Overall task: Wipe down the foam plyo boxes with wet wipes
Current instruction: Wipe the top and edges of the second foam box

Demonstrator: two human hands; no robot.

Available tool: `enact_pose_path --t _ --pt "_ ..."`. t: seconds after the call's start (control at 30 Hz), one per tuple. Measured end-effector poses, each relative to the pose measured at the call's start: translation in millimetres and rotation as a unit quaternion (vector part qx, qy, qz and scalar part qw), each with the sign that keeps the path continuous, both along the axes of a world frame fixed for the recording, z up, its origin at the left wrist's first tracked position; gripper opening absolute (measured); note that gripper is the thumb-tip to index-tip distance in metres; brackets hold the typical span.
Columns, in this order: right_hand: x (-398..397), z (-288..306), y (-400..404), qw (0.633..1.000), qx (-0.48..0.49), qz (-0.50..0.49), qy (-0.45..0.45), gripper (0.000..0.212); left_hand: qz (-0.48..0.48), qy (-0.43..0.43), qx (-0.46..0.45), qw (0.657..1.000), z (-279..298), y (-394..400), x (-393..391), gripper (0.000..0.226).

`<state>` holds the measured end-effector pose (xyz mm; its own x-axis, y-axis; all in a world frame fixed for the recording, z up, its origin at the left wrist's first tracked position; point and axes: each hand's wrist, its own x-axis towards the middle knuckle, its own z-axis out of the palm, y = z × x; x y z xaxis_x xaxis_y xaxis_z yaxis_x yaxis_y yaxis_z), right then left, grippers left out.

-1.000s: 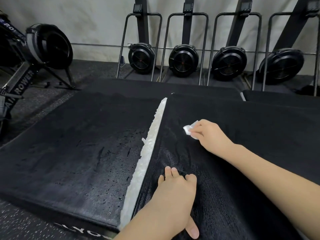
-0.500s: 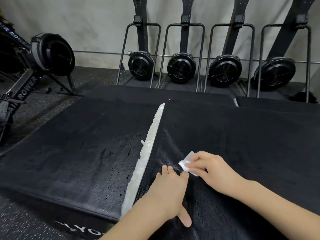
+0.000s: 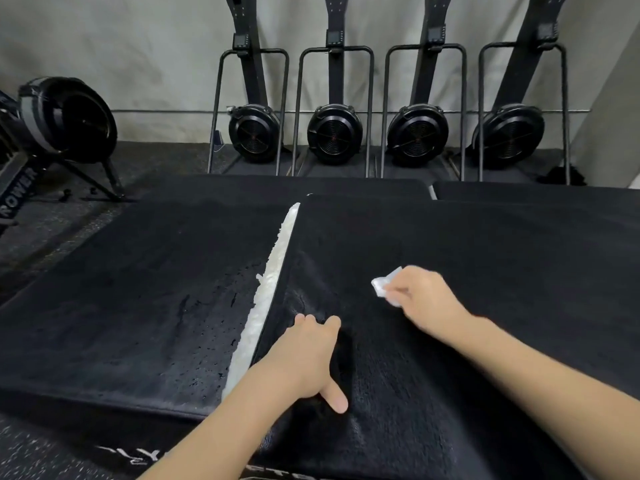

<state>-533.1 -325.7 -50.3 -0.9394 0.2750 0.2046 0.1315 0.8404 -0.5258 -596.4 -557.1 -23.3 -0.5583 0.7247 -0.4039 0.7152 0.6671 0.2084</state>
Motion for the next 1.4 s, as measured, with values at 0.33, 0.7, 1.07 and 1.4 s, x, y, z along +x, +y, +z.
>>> enact_pose_path --t 0.33,0.7,1.07,1.4 --pt "66.3 -23.9 -21.2 0.993 0.071 0.089 0.035 0.023 -0.012 0.021 -0.02 1.0 0.7 6.3 -1.0 0.102" --pt "2.1 -7.7 70.3 1.0 -0.016 -0.005 -0.003 0.015 0.013 0.008 -0.019 1.0 -0.8 0.3 2.4 0.115" --pt "17.8 -29.3 58.3 0.995 0.027 0.099 -0.005 0.021 0.009 0.021 0.029 0.999 20.1 48.2 -20.5 0.113" --pt "-123.3 -29.0 133.0 0.997 0.061 0.044 0.015 0.019 -0.054 -0.007 -0.083 0.995 -5.6 72.7 -44.5 0.128"
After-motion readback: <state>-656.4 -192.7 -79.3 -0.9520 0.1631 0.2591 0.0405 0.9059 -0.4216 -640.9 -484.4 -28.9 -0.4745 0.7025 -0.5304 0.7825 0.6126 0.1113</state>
